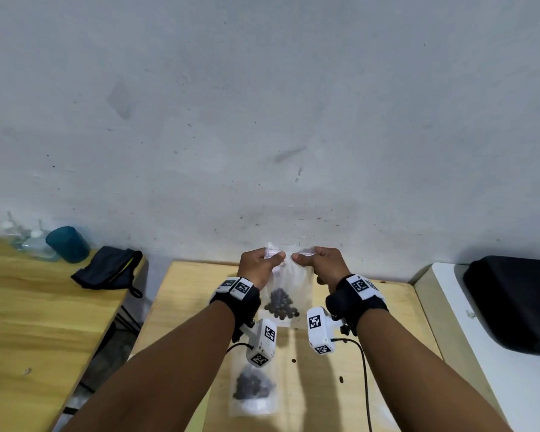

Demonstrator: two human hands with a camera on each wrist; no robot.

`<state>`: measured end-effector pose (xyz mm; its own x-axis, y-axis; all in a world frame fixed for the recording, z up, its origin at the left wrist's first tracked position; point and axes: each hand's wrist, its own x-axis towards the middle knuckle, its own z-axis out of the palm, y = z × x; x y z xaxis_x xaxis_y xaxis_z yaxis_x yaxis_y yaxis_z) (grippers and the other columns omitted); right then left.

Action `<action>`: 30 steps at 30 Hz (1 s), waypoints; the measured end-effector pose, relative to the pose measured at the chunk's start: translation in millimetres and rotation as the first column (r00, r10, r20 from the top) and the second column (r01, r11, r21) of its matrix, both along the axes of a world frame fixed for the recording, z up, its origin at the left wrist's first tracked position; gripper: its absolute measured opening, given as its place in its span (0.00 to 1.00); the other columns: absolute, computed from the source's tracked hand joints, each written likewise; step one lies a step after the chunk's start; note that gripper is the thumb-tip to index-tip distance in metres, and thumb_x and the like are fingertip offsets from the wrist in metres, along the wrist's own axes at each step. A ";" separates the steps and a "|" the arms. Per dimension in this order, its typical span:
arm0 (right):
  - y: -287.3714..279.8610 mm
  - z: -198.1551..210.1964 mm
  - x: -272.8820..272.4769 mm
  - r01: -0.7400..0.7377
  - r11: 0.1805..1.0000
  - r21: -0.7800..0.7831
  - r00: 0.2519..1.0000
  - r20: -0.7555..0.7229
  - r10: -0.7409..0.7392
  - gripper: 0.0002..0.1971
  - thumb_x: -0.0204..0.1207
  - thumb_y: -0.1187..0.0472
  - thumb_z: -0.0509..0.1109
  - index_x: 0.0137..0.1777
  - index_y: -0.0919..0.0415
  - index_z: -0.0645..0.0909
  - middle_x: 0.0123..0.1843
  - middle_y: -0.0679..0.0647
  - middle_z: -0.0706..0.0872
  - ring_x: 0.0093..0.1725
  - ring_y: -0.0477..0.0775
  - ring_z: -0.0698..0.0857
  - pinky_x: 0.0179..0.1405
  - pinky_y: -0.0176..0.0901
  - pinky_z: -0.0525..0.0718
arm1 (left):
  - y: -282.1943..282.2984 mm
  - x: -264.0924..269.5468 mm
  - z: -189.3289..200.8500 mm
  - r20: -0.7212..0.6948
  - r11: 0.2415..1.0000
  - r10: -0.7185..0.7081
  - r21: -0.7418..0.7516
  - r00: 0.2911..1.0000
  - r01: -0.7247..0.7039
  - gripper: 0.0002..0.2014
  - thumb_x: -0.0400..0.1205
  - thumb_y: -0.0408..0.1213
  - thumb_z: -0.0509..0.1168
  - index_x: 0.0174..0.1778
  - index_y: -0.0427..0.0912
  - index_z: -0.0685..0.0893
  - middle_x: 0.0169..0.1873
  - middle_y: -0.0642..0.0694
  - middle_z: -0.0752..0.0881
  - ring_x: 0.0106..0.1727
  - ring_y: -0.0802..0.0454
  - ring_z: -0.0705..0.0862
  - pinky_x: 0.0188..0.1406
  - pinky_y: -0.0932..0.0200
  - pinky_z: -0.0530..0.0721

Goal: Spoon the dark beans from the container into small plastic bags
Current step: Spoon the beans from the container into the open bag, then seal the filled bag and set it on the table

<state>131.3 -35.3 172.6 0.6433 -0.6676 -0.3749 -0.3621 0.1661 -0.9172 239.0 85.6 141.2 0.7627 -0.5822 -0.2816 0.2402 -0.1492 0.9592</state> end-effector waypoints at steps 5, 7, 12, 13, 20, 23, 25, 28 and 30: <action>-6.9 -4.9 -5.3 0.049 0.999 0.011 0.999 -0.002 -0.049 0.14 0.64 0.52 0.84 0.36 0.54 0.81 0.34 0.49 0.81 0.35 0.53 0.70 0.34 0.42 0.66 | 2.7 8.8 -4.5 -0.064 1.000 0.001 -0.015 0.998 -0.002 0.11 0.77 0.46 0.72 0.42 0.40 0.90 0.44 0.37 0.91 0.35 0.45 0.85 0.44 0.51 0.83; -11.0 -7.1 -8.7 0.058 0.997 0.042 0.998 -0.002 -0.058 0.15 0.63 0.50 0.85 0.33 0.51 0.79 0.32 0.46 0.81 0.35 0.52 0.68 0.31 0.41 0.65 | 4.0 10.2 -2.5 -0.077 1.000 -0.023 -0.015 0.997 0.022 0.10 0.77 0.46 0.72 0.44 0.43 0.91 0.47 0.39 0.91 0.35 0.46 0.87 0.45 0.51 0.83; -9.6 -5.6 -9.7 0.097 0.992 0.076 0.994 0.033 -0.100 0.16 0.66 0.52 0.83 0.30 0.51 0.77 0.32 0.48 0.82 0.29 0.50 0.66 0.26 0.37 0.62 | 1.1 10.6 2.5 -0.091 0.998 -0.054 -0.018 0.994 0.053 0.10 0.79 0.46 0.70 0.47 0.43 0.91 0.48 0.42 0.91 0.34 0.48 0.86 0.43 0.55 0.79; -9.5 -5.3 -10.3 0.113 0.990 0.088 0.992 0.041 -0.117 0.14 0.67 0.52 0.83 0.31 0.52 0.80 0.33 0.47 0.83 0.30 0.50 0.67 0.26 0.38 0.63 | 1.2 10.9 2.3 -0.104 0.998 -0.058 -0.018 0.993 0.057 0.11 0.78 0.48 0.70 0.47 0.45 0.91 0.49 0.44 0.91 0.36 0.48 0.88 0.45 0.54 0.81; -11.8 -4.8 -14.2 0.157 0.984 0.089 0.986 0.050 -0.162 0.12 0.69 0.52 0.82 0.47 0.55 0.85 0.36 0.49 0.84 0.31 0.50 0.69 0.29 0.40 0.65 | 2.8 10.8 4.0 -0.188 0.998 -0.061 -0.028 0.980 0.057 0.09 0.81 0.44 0.67 0.50 0.47 0.90 0.48 0.49 0.92 0.41 0.47 0.90 0.48 0.54 0.82; -6.4 -5.3 -11.7 0.163 0.987 -0.017 0.986 0.040 -0.162 0.12 0.72 0.52 0.80 0.48 0.55 0.82 0.36 0.49 0.85 0.28 0.49 0.70 0.28 0.37 0.67 | -0.6 11.3 -1.6 -0.125 1.000 -0.006 0.003 0.992 0.007 0.09 0.81 0.45 0.68 0.48 0.46 0.91 0.49 0.47 0.91 0.48 0.48 0.89 0.54 0.52 0.84; -2.1 -9.8 -11.8 0.139 0.985 -0.097 0.990 0.047 -0.135 0.16 0.72 0.56 0.79 0.53 0.55 0.75 0.37 0.52 0.86 0.25 0.48 0.73 0.25 0.37 0.70 | 0.3 12.3 -5.3 -0.095 0.999 0.035 0.024 0.995 -0.033 0.11 0.81 0.46 0.67 0.47 0.44 0.91 0.47 0.46 0.92 0.48 0.47 0.88 0.58 0.49 0.83; 6.4 -20.1 -17.1 0.003 0.988 -0.156 1.000 -0.018 -0.006 0.13 0.69 0.65 0.80 0.40 0.56 0.75 0.31 0.54 0.81 0.24 0.49 0.73 0.20 0.34 0.69 | 5.8 12.2 -14.3 -0.093 0.995 0.098 0.034 0.991 -0.096 0.14 0.83 0.45 0.64 0.46 0.37 0.89 0.41 0.42 0.90 0.41 0.45 0.85 0.49 0.53 0.81; 12.9 -29.1 -21.4 -0.077 0.991 -0.106 0.993 -0.095 0.067 0.10 0.68 0.67 0.78 0.34 0.57 0.80 0.29 0.53 0.80 0.25 0.52 0.72 0.20 0.33 0.67 | 11.7 9.5 -20.0 -0.087 0.990 0.126 0.074 0.988 -0.120 0.13 0.83 0.45 0.65 0.48 0.39 0.88 0.43 0.42 0.88 0.41 0.45 0.83 0.44 0.56 0.80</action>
<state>109.8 -22.4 143.5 0.6576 -0.6611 -0.3613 -0.4524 0.0369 -0.8910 248.5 97.3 121.2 0.7967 -0.4627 -0.3889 0.3466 -0.1774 0.9211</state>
